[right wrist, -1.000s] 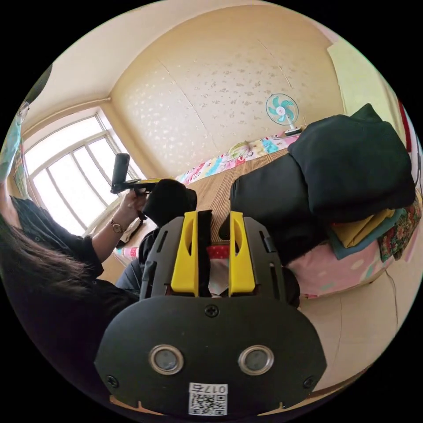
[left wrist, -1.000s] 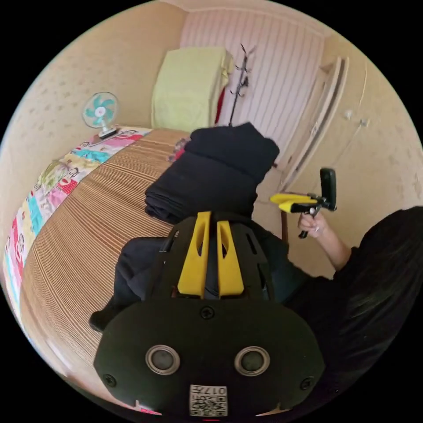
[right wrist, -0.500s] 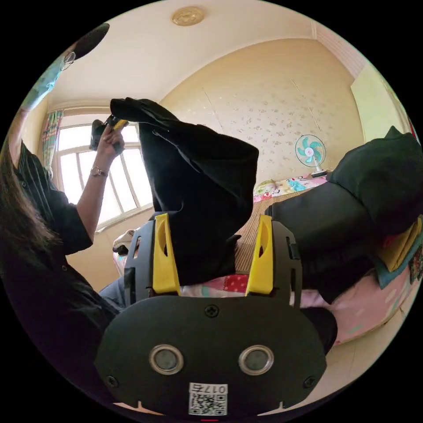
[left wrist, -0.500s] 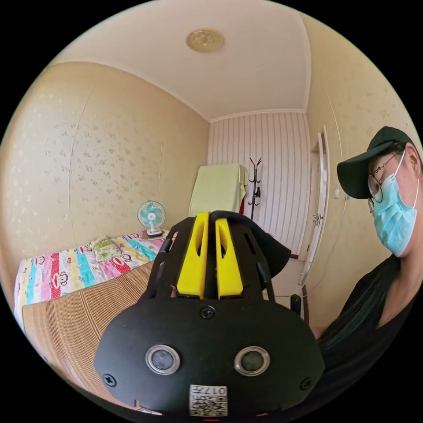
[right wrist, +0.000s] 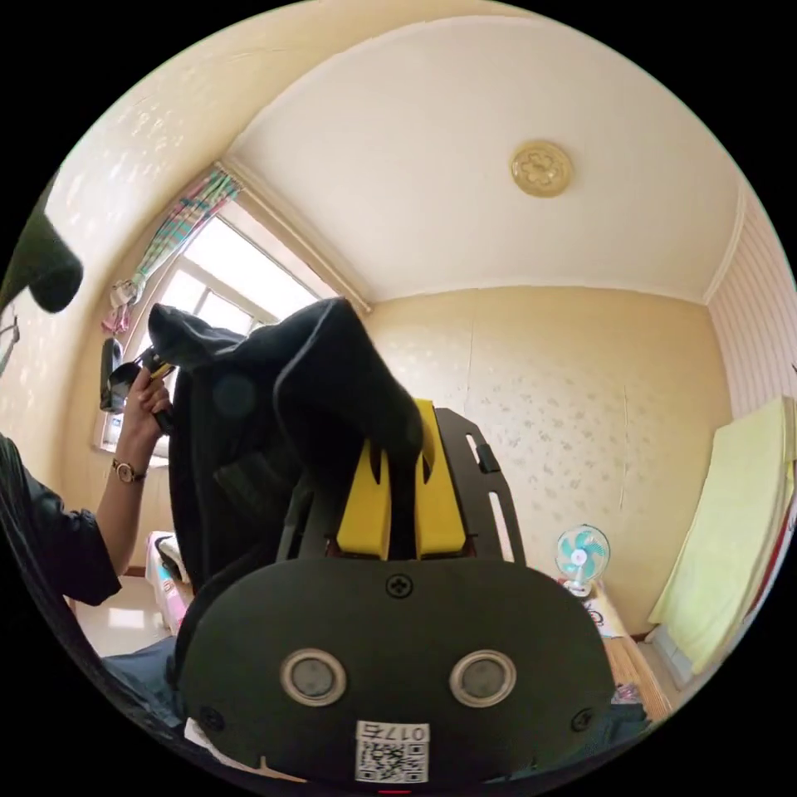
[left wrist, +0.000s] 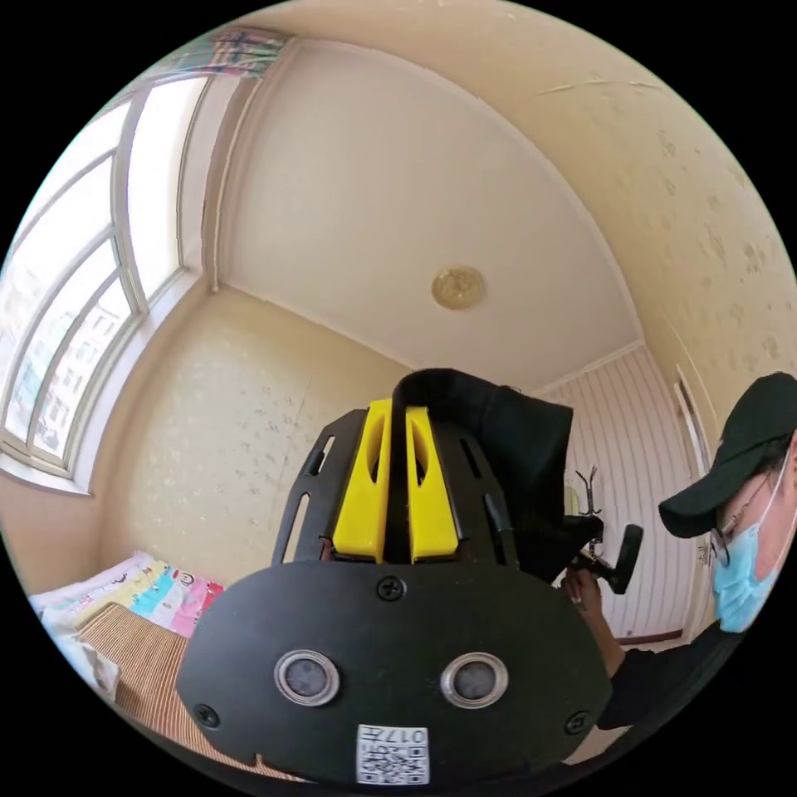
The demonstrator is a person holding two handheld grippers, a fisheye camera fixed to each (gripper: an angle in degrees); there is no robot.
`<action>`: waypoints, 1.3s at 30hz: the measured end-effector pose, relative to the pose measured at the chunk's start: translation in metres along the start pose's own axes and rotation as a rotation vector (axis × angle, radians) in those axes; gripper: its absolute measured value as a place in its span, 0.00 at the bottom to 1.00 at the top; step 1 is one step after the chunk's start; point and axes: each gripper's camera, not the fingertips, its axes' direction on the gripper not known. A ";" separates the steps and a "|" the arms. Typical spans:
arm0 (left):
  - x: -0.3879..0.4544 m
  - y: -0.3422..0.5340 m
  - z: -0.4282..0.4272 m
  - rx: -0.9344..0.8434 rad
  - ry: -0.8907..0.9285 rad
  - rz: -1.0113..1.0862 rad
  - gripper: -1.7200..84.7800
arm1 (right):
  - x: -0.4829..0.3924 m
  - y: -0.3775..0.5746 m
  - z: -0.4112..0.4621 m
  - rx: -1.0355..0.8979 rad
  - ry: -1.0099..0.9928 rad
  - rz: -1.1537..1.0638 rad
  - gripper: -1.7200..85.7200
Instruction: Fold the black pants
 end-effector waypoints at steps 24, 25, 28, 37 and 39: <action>-0.276 0.048 0.457 -0.589 -0.493 -0.039 0.08 | 0.064 0.024 0.437 -0.497 0.255 0.005 0.13; -0.316 0.082 0.489 -0.741 -0.580 -0.096 0.09 | 0.084 0.057 0.482 -0.665 0.354 0.066 0.13; -0.340 0.162 0.504 -0.880 -0.585 0.085 0.09 | 0.104 0.151 0.508 -0.737 0.384 0.200 0.11; -0.373 0.443 0.335 -1.512 -0.303 -0.050 0.11 | 0.062 0.531 0.382 -1.271 0.062 0.134 0.11; -0.374 0.461 0.291 -1.536 -0.329 -0.126 0.13 | 0.050 0.569 0.343 -1.329 0.048 0.177 0.12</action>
